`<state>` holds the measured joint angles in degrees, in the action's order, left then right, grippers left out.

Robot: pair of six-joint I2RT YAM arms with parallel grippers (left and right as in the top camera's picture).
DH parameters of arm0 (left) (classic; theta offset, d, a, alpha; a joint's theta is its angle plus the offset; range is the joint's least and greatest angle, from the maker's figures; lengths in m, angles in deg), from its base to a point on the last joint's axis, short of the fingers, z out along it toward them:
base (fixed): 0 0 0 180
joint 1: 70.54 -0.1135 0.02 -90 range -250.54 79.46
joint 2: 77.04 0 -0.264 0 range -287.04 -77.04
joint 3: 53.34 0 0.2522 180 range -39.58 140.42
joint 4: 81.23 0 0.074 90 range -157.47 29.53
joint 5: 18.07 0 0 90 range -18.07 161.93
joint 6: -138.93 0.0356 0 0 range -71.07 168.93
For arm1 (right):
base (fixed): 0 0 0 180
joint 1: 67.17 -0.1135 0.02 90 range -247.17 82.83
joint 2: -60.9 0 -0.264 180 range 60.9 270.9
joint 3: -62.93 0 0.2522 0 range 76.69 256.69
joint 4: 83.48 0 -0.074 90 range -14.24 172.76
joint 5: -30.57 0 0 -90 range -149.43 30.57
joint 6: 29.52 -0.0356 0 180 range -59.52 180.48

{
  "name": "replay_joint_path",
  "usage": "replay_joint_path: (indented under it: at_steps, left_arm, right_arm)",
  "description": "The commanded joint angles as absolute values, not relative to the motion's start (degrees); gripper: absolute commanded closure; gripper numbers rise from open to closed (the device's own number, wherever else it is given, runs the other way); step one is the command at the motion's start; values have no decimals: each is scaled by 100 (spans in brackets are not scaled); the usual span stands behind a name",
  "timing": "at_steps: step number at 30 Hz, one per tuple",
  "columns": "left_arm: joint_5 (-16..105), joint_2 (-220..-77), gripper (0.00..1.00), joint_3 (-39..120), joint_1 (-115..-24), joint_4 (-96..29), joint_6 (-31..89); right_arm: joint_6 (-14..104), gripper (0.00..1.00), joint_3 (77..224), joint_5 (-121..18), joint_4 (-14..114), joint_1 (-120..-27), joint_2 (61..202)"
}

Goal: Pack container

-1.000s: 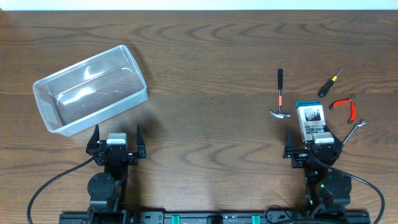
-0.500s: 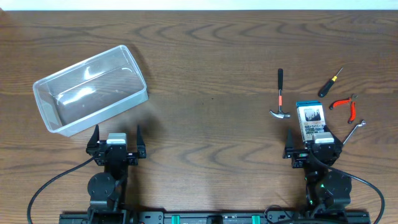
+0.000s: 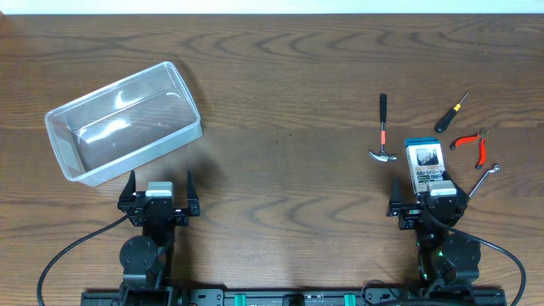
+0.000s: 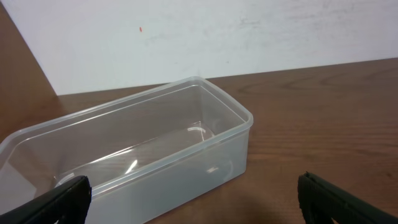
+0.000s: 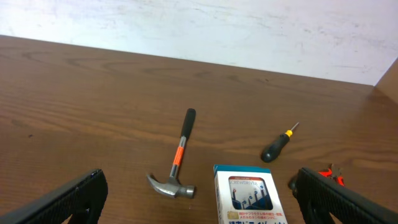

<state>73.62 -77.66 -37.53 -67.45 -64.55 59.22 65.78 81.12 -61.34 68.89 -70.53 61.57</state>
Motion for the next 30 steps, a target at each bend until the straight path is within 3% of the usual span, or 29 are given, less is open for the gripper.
replay_joint_path:
  at_steps: [1, 9, 15, 21, 30]
  left_arm:
    - [7382, -7727, 2, -3935, -6773, -6348, 5869]
    - [7382, -7727, 2, -3935, -6773, -6348, 5869]
    - [7340, -7727, 2, -3935, -6773, -6390, 5528]
    - [7139, -7755, 2, -3705, -6773, -6444, 3299]
    - [6720, -9320, 2, -1692, -6769, -5553, 3349]
  right_arm:
    - [6610, 1, 8092, -6112, 6885, -7094, 6117]
    - [6595, 1, 8092, -6029, 6887, -7094, 6117]
    - [5214, 1, 8092, -5979, 6885, -7094, 6124]
    - [4134, 1, 8132, -5238, 6944, -7094, 6318]
    - [3983, 1, 9318, -4622, 6961, -7094, 7534]
